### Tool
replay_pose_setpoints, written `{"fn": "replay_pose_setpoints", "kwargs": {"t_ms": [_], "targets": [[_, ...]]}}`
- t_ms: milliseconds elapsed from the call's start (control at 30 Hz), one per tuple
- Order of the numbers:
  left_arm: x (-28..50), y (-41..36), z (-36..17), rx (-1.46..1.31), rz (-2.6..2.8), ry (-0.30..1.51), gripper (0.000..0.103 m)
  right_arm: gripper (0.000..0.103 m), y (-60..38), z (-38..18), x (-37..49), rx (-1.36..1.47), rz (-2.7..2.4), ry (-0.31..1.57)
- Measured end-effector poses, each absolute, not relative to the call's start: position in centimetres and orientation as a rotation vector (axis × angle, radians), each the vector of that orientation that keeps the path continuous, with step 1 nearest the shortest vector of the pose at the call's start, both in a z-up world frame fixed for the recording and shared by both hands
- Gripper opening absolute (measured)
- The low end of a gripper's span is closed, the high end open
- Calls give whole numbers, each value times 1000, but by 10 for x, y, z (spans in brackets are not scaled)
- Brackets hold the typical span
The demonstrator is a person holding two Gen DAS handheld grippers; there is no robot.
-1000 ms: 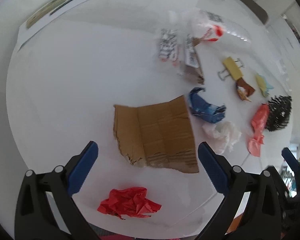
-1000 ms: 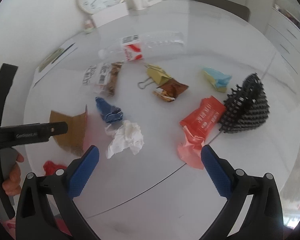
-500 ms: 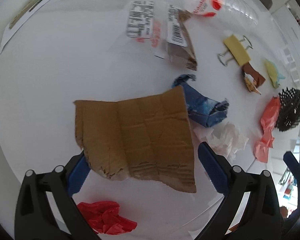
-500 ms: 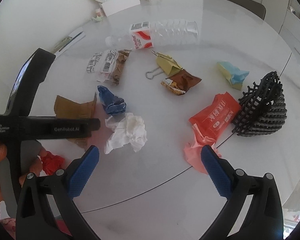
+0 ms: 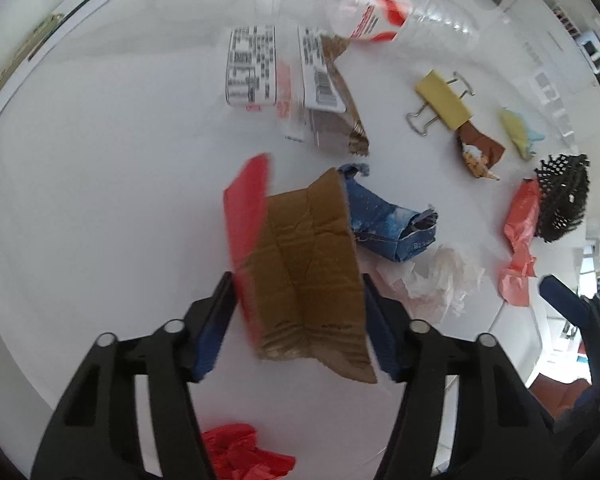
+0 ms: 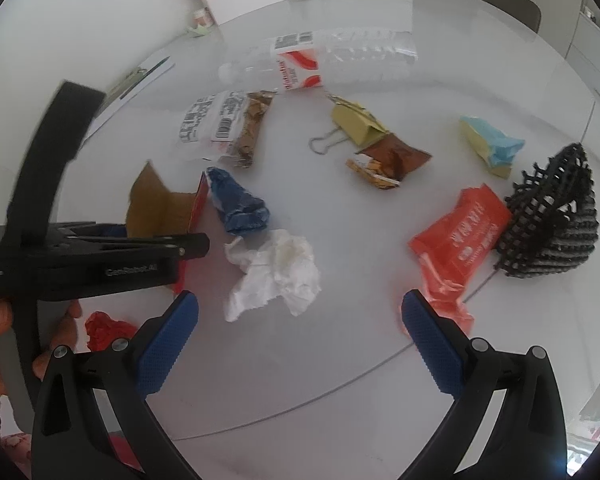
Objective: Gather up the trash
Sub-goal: 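Grasp the brown cardboard with the left tool while the right tool grasps the white tissue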
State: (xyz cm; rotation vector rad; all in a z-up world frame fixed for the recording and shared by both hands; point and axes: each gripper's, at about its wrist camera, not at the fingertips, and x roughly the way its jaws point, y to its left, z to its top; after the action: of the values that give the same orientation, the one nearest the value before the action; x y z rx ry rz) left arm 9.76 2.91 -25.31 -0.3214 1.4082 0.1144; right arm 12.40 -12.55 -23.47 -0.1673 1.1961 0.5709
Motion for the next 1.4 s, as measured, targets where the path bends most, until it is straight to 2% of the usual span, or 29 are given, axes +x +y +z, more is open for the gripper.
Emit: {"fn": "replay_pose_setpoints", "kwargs": {"t_ms": [200, 267, 333, 367, 433, 467, 700, 867, 1033, 1167, 1400], "targets": [[95, 56, -246, -347, 63, 1407, 45, 100, -97, -254, 131, -179, 530, 1220], [84, 68, -240, -339, 37, 1403, 37, 91, -90, -263, 134, -198, 500, 1235], [82, 76, -236, -327, 16, 1403, 35, 67, -85, -272, 136, -215, 464, 1258], [82, 79, -235, -321, 3, 1402, 35, 60, -84, -274, 136, -209, 463, 1266], [82, 82, -236, -308, -19, 1402, 35, 35, -85, -277, 134, -184, 461, 1283], [81, 83, -236, -298, -30, 1401, 34, 32, -85, -277, 132, -178, 458, 1284], [72, 73, -224, -270, -103, 1389, 32, 30, -108, -257, 107, -119, 438, 1268], [48, 52, -195, -201, -155, 1358, 32, 30, -142, -221, 65, -108, 428, 1238], [3, 17, -165, -224, -215, 1344, 32, 32, -193, -187, 8, -95, 475, 1231], [-53, -32, -147, -234, -284, 1367, 32, 33, -226, -181, -29, -116, 512, 1242], [-139, -114, -158, -208, -352, 1444, 33, 35, -275, -194, -77, -145, 574, 1280]]}}
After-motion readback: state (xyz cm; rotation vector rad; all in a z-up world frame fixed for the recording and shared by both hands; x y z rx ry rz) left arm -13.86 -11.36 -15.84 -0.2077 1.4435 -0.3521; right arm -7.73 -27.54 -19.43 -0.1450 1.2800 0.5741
